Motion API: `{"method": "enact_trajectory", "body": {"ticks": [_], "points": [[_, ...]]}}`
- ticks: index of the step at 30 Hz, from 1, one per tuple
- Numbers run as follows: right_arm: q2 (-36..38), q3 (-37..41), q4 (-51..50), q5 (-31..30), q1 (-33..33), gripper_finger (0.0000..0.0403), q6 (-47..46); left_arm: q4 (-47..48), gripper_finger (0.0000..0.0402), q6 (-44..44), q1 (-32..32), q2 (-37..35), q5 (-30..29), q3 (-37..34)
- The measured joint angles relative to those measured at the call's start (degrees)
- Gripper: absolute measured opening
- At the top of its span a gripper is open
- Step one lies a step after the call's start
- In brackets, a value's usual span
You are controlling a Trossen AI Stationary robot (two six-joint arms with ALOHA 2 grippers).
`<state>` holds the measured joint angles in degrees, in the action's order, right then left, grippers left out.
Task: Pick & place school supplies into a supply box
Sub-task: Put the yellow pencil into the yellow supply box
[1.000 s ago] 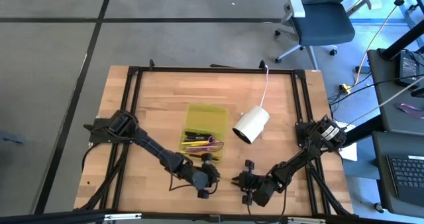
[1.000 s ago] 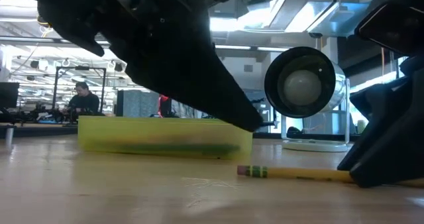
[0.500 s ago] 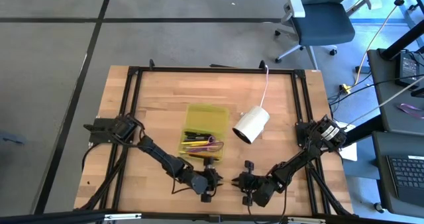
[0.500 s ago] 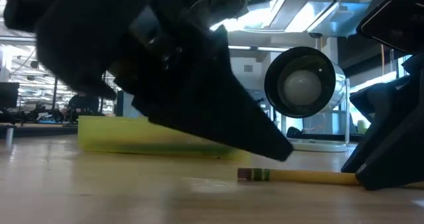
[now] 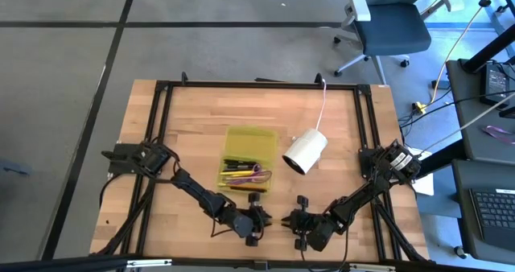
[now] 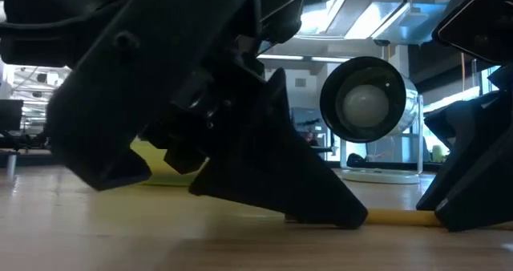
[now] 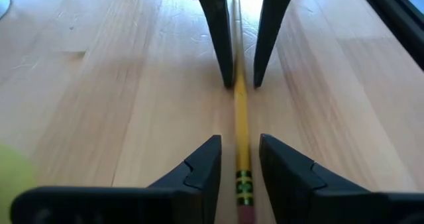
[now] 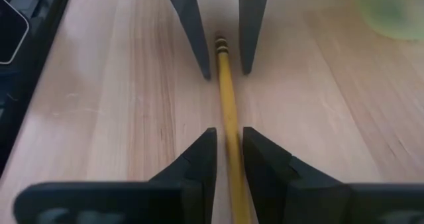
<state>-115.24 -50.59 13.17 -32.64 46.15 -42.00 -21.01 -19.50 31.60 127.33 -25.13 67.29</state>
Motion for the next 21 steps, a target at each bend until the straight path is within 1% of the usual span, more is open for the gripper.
{"method": "enact_trajectory", "body": {"ticks": [5,10,19,21], "points": [[0.0,0.0,0.0,0.0,0.0,0.0077,0.1,-1.4,0.0087,-1.8,1.1,1.9,-2.8,0.1],[0.0,0.0,-0.1,0.0,0.0,0.0077,0.1,-5.1,0.0068,-1.4,2.1,3.5,-6.1,0.1],[0.0,0.1,0.8,-0.2,0.0,0.0077,0.3,-5.3,0.0016,-0.3,2.1,3.5,-5.8,0.0],[0.0,0.1,1.0,-0.2,0.0,0.0077,0.3,-5.3,0.001,-0.3,2.1,3.5,-5.8,0.0]]}}
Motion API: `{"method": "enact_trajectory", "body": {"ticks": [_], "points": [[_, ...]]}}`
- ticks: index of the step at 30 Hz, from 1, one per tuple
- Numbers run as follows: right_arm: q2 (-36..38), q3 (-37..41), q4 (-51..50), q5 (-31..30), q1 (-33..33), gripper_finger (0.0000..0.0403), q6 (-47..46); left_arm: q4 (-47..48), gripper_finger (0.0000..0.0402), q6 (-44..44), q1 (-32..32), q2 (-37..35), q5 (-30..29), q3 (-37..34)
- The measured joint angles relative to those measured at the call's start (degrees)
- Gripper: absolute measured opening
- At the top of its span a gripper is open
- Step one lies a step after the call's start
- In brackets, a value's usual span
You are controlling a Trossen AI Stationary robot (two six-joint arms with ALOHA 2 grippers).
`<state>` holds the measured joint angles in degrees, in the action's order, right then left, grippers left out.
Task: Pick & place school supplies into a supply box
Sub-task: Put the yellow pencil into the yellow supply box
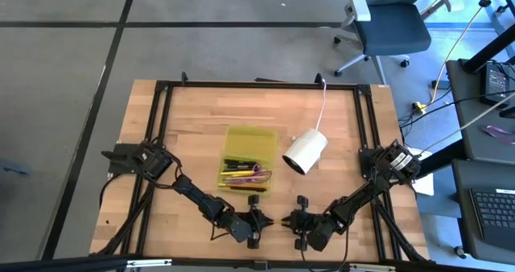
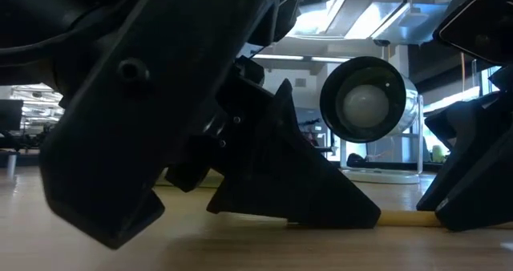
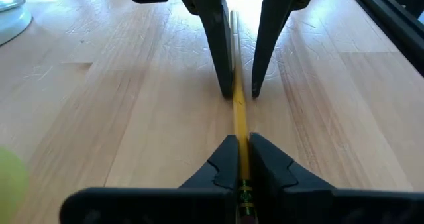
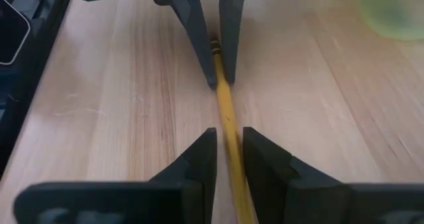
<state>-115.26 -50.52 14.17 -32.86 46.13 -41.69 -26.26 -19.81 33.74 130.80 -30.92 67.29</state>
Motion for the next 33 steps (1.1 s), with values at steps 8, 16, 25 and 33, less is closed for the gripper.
{"method": "enact_trajectory", "body": {"ticks": [8,16,25,33], "points": [[3.9,0.3,-1.9,1.4,0.0,0.0077,1.6,-1.1,0.0018,-0.2,0.0,0.1,0.3,-0.1],[12.2,1.0,-11.0,-1.7,0.3,0.0077,2.9,-1.4,0.0011,-0.9,0.0,0.0,0.6,-0.2],[22.5,2.4,-14.2,-4.6,3.3,0.0077,4.7,1.2,0.0011,-1.5,0.1,-3.5,0.4,-0.6],[29.3,2.4,-18.4,-4.6,3.6,0.0077,7.6,10.5,0.0012,-1.6,0.1,-11.1,1.6,-0.6]]}}
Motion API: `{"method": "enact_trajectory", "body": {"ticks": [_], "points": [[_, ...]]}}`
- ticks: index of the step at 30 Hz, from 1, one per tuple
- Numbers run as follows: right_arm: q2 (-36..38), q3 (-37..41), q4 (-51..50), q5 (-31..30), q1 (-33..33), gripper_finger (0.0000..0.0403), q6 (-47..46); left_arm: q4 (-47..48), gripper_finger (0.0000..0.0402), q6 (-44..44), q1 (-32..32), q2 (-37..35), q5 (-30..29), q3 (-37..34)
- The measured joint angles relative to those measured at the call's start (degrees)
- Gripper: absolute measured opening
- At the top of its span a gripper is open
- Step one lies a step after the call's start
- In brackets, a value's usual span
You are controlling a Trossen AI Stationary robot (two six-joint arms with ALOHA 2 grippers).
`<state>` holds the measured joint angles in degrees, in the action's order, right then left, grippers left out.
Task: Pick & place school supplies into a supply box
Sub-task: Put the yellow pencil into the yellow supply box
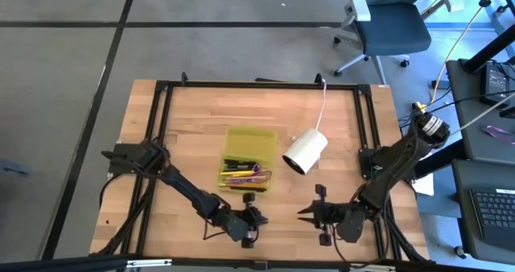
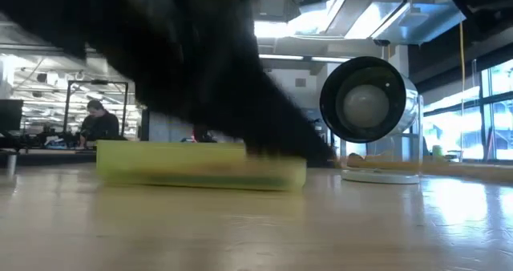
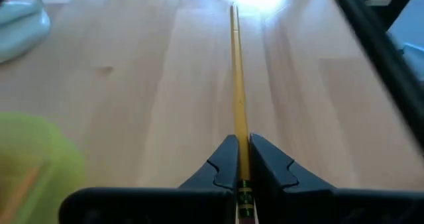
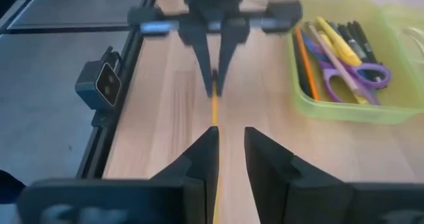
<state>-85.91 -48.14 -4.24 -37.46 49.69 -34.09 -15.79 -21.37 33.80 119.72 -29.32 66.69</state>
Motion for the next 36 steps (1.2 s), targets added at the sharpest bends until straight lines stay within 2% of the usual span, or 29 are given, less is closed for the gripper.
{"method": "enact_trajectory", "body": {"ticks": [8,15,19,23,27,31,36], "points": [[3.4,0.0,-5.4,0.0,0.1,0.0077,-0.2,19.5,0.0012,-3.0,0.2,-14.3,0.2,0.2],[3.4,0.0,-6.8,-0.1,0.1,0.0077,-2.7,37.6,0.0014,-4.8,1.2,-27.8,-8.7,0.2],[3.4,0.0,-7.3,-0.4,0.1,0.0077,-3.1,46.3,0.0015,-9.7,1.2,-31.8,-12.5,0.2],[3.4,-0.1,-7.3,-2.5,-0.1,0.0077,-3.1,46.7,0.0016,-16.5,0.9,-33.6,-12.9,-4.5],[3.4,-0.1,-7.3,-4.1,-0.2,0.0077,-3.1,40.0,0.0016,-24.0,1.0,-34.4,-14.3,-13.0],[3.4,-0.1,-7.5,-4.7,-0.2,0.0077,-3.0,31.9,0.0017,-24.9,0.7,-34.5,-15.1,-20.0],[3.4,-0.1,-7.5,-8.0,-0.2,0.0077,-2.9,29.0,0.0017,-24.9,-2.0,-34.5,-10.7,-25.4]]}}
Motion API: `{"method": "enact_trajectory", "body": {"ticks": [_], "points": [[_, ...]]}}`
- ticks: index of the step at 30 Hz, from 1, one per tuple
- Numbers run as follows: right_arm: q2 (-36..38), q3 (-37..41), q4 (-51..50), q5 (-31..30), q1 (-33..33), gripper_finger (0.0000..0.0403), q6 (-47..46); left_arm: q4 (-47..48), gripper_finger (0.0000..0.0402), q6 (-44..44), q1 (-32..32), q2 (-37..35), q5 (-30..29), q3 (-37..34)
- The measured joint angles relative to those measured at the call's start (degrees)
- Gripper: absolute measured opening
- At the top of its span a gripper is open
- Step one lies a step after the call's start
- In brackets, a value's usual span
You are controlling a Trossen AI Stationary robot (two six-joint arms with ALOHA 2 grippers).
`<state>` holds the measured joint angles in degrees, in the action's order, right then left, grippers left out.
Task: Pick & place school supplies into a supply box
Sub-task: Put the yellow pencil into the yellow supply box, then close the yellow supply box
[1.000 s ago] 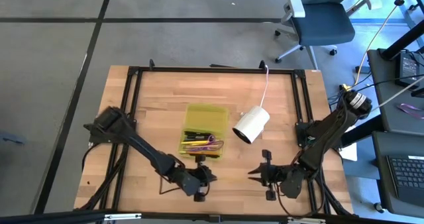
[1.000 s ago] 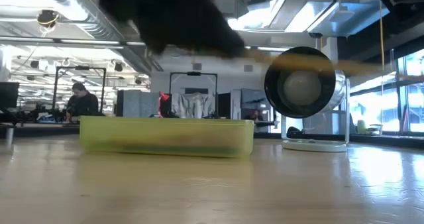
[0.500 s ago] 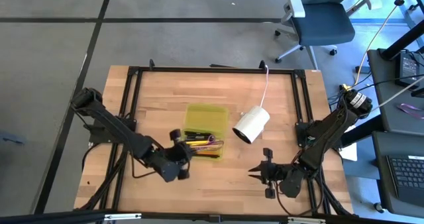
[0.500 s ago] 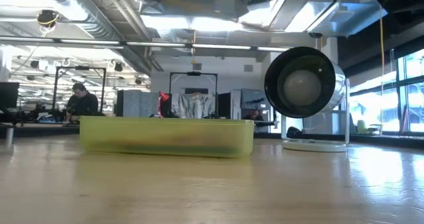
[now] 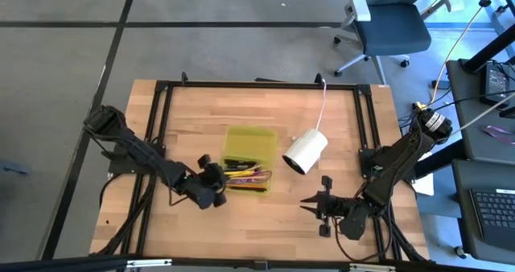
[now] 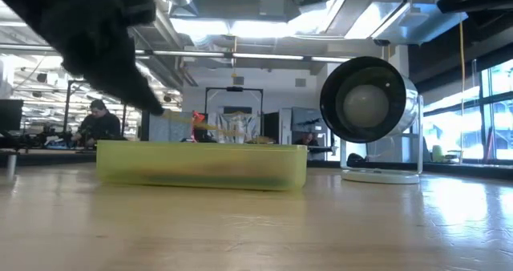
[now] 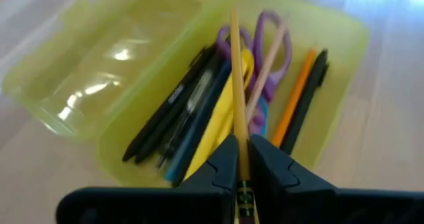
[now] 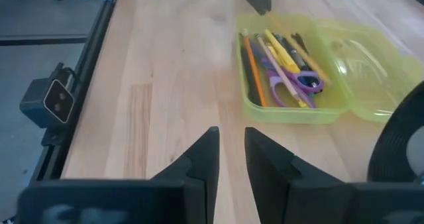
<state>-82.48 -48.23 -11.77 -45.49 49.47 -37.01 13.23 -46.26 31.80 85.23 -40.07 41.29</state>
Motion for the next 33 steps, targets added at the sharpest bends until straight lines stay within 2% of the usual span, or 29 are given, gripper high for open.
{"method": "enact_trajectory", "body": {"ticks": [4,12,23,28,33], "points": [[0.0,0.0,0.0,0.0,-0.3,0.0077,-0.1,-3.5,0.0017,0.9,-1.9,0.0,3.6,-2.8],[0.0,0.0,0.0,0.0,-0.3,0.0077,-0.2,-8.5,0.0021,7.5,-4.4,0.0,4.8,-3.4],[0.1,0.0,0.0,-0.1,-0.3,0.0077,-0.3,-9.3,0.0084,9.3,-6.5,-0.6,8.3,-3.4],[5.7,0.0,0.1,-2.0,-0.8,0.0077,-4.6,-8.5,0.0094,13.6,-7.3,-7.8,8.3,-2.7],[18.4,-0.1,0.4,1.8,-2.3,0.0077,3.6,-8.9,0.0093,17.5,-8.6,-19.1,8.1,-1.4]]}}
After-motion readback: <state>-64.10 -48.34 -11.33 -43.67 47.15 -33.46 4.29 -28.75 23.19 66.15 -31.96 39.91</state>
